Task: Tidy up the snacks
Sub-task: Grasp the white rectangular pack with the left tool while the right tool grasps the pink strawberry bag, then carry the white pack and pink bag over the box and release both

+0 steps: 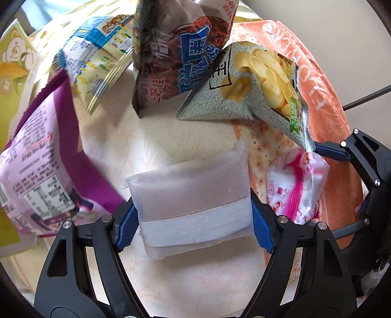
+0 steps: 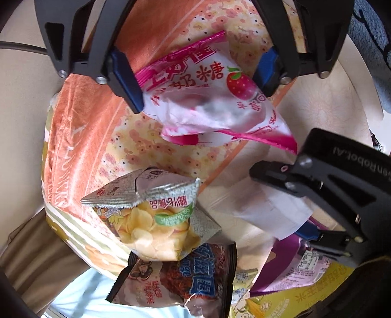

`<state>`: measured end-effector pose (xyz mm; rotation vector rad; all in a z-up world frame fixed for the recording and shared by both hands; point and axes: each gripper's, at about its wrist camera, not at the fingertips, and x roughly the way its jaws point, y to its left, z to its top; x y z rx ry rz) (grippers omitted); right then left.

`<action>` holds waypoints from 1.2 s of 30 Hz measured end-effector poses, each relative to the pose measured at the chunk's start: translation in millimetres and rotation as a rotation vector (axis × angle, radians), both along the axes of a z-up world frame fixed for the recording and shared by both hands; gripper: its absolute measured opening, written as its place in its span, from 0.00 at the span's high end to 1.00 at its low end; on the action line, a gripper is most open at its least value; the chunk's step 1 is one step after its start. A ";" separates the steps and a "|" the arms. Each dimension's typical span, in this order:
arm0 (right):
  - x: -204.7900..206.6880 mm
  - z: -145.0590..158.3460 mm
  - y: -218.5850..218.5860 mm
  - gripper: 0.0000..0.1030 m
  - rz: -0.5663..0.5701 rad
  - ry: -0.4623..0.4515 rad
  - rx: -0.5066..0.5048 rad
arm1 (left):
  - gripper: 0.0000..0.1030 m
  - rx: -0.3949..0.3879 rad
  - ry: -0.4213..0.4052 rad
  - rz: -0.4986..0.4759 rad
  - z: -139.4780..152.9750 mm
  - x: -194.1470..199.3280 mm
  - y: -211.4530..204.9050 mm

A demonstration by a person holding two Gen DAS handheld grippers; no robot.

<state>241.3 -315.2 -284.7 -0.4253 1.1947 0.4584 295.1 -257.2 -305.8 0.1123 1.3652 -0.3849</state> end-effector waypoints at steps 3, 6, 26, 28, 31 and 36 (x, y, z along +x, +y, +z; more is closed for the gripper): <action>-0.3 5.9 -1.6 0.47 -0.011 -0.009 0.028 | 0.27 -0.008 -0.011 0.004 7.1 -4.4 7.7; -2.8 10.5 -1.7 0.57 -0.028 -0.025 0.041 | 0.27 -0.011 -0.030 0.002 17.8 -12.3 13.3; -46.4 113.6 0.7 0.61 -0.157 -0.195 0.179 | 0.27 -0.103 -0.320 0.096 156.5 -57.5 54.7; -45.8 127.5 6.4 0.61 -0.153 -0.217 0.192 | 0.27 -0.108 -0.352 0.123 169.9 -56.9 66.9; -42.2 144.5 17.5 0.61 -0.151 -0.237 0.221 | 0.27 -0.123 -0.388 0.171 190.1 -57.0 89.3; -31.5 174.6 47.1 0.61 -0.121 -0.272 0.262 | 0.27 -0.132 -0.443 0.249 217.9 -48.6 139.2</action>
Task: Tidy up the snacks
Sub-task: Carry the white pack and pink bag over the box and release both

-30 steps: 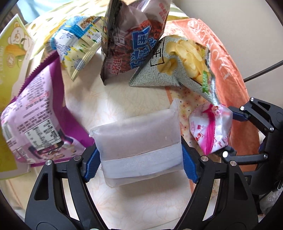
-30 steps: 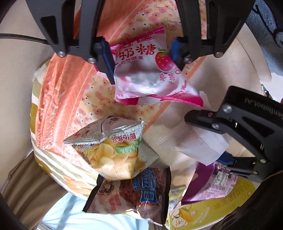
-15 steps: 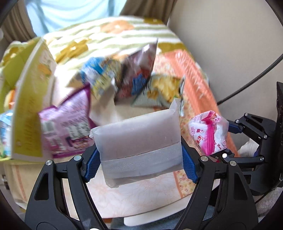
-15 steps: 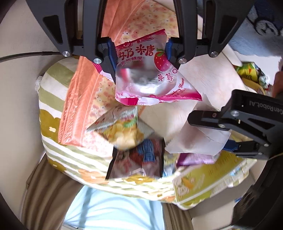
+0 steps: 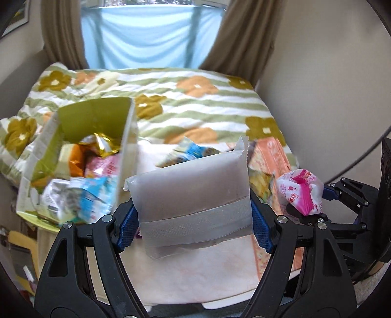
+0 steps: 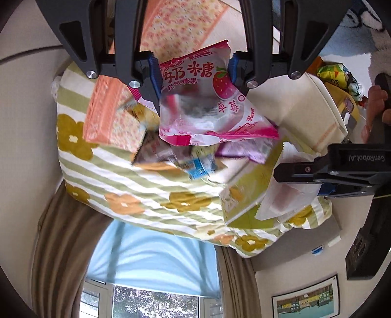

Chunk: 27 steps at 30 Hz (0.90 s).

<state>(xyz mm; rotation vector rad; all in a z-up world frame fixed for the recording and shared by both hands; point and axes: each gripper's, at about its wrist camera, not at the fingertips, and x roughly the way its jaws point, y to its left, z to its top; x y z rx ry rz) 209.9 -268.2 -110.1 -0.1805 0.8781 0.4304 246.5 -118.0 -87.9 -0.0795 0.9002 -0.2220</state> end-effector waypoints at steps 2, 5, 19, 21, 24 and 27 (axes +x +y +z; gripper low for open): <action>9.1 10.1 15.7 0.61 0.014 -0.015 0.013 | 0.27 -0.005 -0.016 0.028 7.7 6.0 23.3; 25.9 23.0 44.2 0.61 0.032 -0.033 0.040 | 0.27 0.007 -0.031 0.058 16.2 16.9 58.2; 112.2 27.6 195.6 0.61 0.034 0.014 0.107 | 0.27 0.033 0.090 0.081 -24.0 108.5 211.0; 122.3 22.2 208.8 0.61 0.015 0.039 0.112 | 0.27 0.040 0.119 0.068 -36.9 121.0 223.1; 133.7 14.7 226.0 0.61 -0.016 0.075 0.119 | 0.27 0.047 0.164 0.044 -57.1 138.6 236.9; 142.5 5.0 236.9 0.61 -0.054 0.117 0.130 | 0.27 0.051 0.200 0.026 -75.1 151.7 246.1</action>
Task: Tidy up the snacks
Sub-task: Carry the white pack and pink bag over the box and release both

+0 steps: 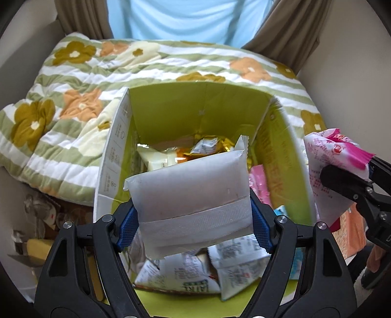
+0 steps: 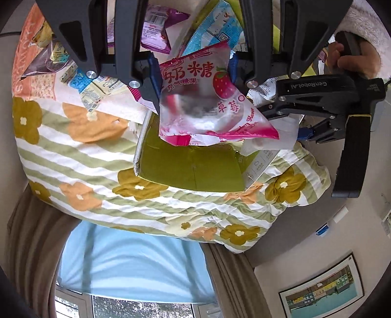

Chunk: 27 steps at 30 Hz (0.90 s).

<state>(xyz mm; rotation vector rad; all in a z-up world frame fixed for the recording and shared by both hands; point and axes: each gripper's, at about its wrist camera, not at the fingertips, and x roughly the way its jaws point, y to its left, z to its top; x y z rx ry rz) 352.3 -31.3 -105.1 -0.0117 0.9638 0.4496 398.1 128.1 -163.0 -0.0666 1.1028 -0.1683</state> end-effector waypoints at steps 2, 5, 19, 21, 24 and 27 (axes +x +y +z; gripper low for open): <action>6.4 -7.7 3.2 0.61 -0.013 0.030 0.017 | 0.27 0.009 0.022 -0.004 -10.7 6.3 3.1; 14.7 -15.6 11.6 0.61 -0.018 0.061 0.018 | 0.26 0.022 0.054 0.003 -23.1 14.3 5.7; 50.3 -34.7 35.9 0.61 0.088 0.105 0.040 | 0.00 0.097 0.029 0.079 -15.6 -7.4 11.9; 53.4 -37.2 41.3 0.61 0.111 0.112 0.032 | 0.00 0.086 0.026 0.098 -14.5 -12.5 16.5; 58.7 -40.4 49.6 0.61 0.135 0.120 0.029 | 0.00 0.080 0.027 0.121 -13.9 -18.0 22.9; 63.0 -41.9 57.5 0.59 0.139 0.118 0.035 | 0.00 0.082 0.032 0.140 -14.2 -22.2 28.5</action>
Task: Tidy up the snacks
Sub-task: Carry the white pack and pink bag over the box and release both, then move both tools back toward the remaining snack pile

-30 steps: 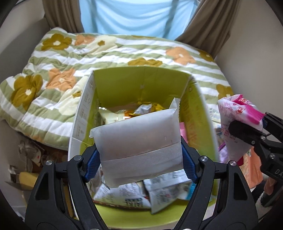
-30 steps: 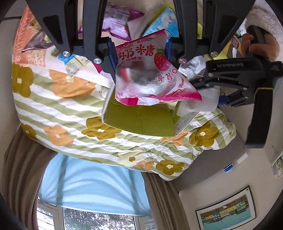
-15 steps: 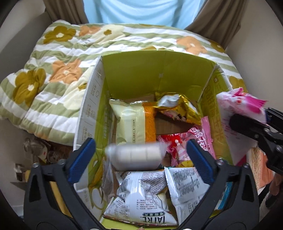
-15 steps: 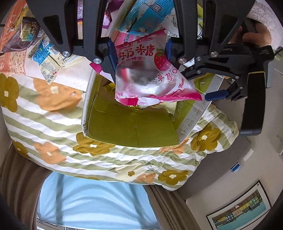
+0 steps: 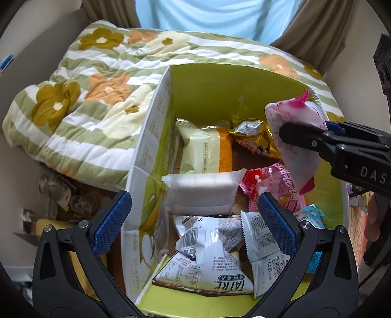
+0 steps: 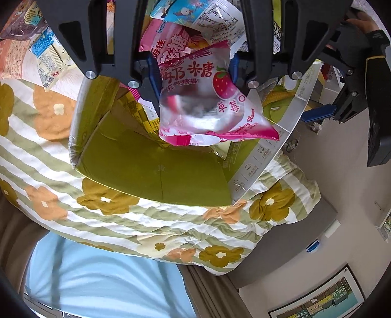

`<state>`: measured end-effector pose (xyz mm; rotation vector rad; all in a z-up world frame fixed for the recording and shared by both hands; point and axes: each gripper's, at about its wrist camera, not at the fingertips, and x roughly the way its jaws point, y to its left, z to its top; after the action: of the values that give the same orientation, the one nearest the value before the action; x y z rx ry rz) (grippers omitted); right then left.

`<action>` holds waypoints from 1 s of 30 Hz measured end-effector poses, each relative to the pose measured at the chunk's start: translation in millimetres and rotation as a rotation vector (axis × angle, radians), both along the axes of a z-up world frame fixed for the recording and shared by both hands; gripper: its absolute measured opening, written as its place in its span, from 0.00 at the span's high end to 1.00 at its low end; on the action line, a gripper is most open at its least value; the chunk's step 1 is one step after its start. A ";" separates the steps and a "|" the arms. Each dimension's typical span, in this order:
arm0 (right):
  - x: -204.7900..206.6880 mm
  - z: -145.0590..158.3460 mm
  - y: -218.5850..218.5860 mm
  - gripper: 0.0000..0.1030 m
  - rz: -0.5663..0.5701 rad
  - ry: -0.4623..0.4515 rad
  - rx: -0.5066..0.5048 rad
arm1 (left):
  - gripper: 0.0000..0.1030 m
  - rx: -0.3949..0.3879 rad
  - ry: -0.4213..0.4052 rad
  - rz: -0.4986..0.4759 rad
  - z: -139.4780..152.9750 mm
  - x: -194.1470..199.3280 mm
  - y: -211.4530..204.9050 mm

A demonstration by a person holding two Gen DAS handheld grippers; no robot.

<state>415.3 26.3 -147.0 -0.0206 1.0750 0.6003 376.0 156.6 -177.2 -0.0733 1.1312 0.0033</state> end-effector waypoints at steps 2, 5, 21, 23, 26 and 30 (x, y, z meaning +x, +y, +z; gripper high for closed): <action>0.1 -0.1 3.2 0.50 -0.011 -0.010 -0.004 | 0.00 -0.003 -0.002 0.009 0.6 -2.6 2.5; -2.9 3.7 2.8 0.28 -0.011 -0.019 0.025 | 0.00 -0.003 -0.006 0.014 2.4 -7.5 5.1; -47.3 33.2 -17.8 0.28 -0.081 -0.073 0.030 | 0.00 -0.001 -0.068 -0.024 26.7 -27.8 6.6; -56.8 41.4 -23.7 0.28 -0.105 -0.095 0.030 | 0.00 -0.009 -0.085 -0.043 31.5 -29.2 2.7; -71.3 51.3 -34.8 0.28 -0.155 -0.118 0.031 | 0.00 -0.027 -0.109 -0.084 39.3 -31.8 -6.4; -91.8 63.7 -59.0 0.28 -0.244 -0.136 0.033 | 0.00 -0.047 -0.145 -0.173 52.2 -32.9 -28.7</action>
<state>323.5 -32.7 -83.3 0.0960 0.9191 0.3898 343.1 127.8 -125.0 -0.0171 0.9901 -0.1801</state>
